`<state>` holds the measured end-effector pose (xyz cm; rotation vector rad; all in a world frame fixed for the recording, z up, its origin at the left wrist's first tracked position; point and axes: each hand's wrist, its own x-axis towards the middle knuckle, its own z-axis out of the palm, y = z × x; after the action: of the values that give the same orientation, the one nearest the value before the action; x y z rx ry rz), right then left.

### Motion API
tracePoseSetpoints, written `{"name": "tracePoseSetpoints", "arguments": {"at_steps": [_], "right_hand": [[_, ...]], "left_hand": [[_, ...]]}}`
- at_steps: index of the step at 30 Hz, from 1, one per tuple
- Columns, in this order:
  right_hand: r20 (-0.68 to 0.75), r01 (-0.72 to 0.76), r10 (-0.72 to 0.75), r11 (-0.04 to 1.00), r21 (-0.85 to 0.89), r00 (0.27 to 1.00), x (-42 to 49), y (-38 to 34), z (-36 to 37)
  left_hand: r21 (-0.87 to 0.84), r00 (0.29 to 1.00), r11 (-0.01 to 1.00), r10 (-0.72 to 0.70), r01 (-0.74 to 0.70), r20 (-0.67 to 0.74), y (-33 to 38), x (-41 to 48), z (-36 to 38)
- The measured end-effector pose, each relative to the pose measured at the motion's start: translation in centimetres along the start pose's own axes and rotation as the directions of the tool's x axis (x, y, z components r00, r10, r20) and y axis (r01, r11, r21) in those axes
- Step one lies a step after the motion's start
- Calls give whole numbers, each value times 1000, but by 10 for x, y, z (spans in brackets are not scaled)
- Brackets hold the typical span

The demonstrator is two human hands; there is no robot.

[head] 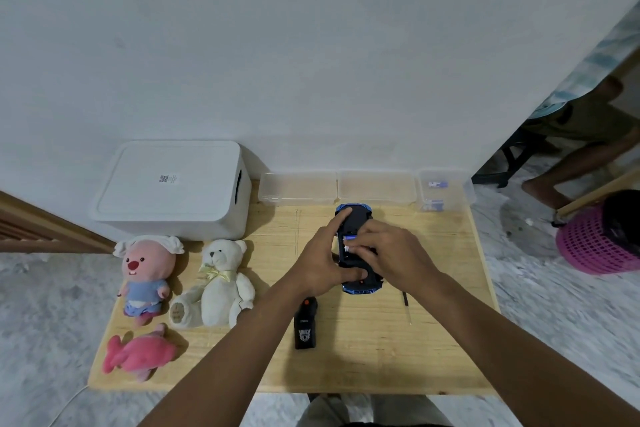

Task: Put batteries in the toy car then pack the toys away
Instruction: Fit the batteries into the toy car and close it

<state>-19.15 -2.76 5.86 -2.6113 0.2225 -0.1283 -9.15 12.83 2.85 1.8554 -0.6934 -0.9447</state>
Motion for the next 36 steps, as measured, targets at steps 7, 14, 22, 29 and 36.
{"name": "tracePoseSetpoints", "arguments": {"at_steps": [7, 14, 22, 29, 36], "right_hand": [[103, -175, 173, 985, 6, 979, 8, -6, -12], [110, -315, 299, 832, 456, 948, 2, -2, -23], [94, -386, 433, 659, 645, 897, -6, 12, -27], [59, -408, 433, 784, 467, 900, -12, 15, -20], [-24, -451, 586, 650, 612, 810, -15, 3, 0]], "left_hand": [[1, 1000, 1000, 24, -24, -20, -3, -2, 4], [-2, 999, 1000, 21, -21, -27, -1, 4, 3], [-5, 1000, 1000, 16, -16, -24, -4, 5, 4], [-15, 1000, 1000, 4, -4, -27, -2, 4, 7], [-27, 998, 999, 19, -21, -54, 2, -1, 11]]}}
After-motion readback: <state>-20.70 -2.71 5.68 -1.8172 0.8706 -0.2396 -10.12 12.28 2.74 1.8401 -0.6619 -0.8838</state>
